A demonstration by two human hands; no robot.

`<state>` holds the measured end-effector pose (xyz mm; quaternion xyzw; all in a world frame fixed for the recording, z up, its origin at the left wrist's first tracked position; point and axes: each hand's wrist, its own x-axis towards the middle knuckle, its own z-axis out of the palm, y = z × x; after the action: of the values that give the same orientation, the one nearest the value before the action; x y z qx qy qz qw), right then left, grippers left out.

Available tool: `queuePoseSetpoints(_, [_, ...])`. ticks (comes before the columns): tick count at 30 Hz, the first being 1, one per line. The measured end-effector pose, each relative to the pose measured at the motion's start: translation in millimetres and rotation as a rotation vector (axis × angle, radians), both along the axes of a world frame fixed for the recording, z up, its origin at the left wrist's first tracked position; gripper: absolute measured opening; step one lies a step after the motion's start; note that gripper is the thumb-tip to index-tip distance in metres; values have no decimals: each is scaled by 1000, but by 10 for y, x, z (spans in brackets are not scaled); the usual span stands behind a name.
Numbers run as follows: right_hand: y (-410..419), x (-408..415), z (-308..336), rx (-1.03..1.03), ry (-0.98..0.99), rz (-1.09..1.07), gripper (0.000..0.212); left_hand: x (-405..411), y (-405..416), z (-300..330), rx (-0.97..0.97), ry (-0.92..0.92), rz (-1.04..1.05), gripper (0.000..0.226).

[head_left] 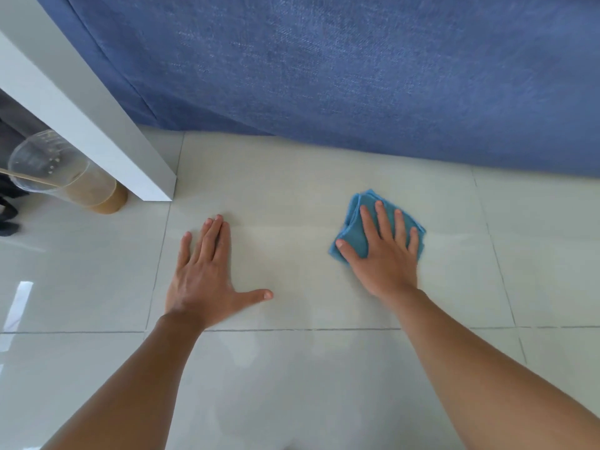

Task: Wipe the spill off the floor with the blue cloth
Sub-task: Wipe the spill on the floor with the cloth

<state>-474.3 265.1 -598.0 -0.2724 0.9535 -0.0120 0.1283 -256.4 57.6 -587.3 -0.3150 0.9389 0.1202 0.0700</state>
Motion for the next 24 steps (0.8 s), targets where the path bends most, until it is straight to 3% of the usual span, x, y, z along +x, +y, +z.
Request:
queuePoseSetpoints(3, [-600, -107, 12, -43, -94, -166, 89, -32, 16, -12, -1, -14, -15, 148])
queuePoseSetpoints(6, [-1040, 329, 7, -100, -113, 70, 90, -21, 16, -15, 8, -12, 1, 149])
queuePoseSetpoints(11, [-477, 519, 5, -83, -70, 386, 84, -2, -1, 6, 22, -16, -9, 149])
queuePoseSetpoints(16, [-1024, 366, 2, -71, -96, 270, 89, 1, -15, -14, 5, -17, -20, 149])
queuePoseSetpoints(19, [-1343, 501, -2, -93, -119, 328, 88, -8, -13, -30, -8, -15, -14, 150])
queuePoseSetpoints(24, [-679, 502, -28, -120, -77, 463, 80, -9, -9, 0, -9, -26, -21, 149])
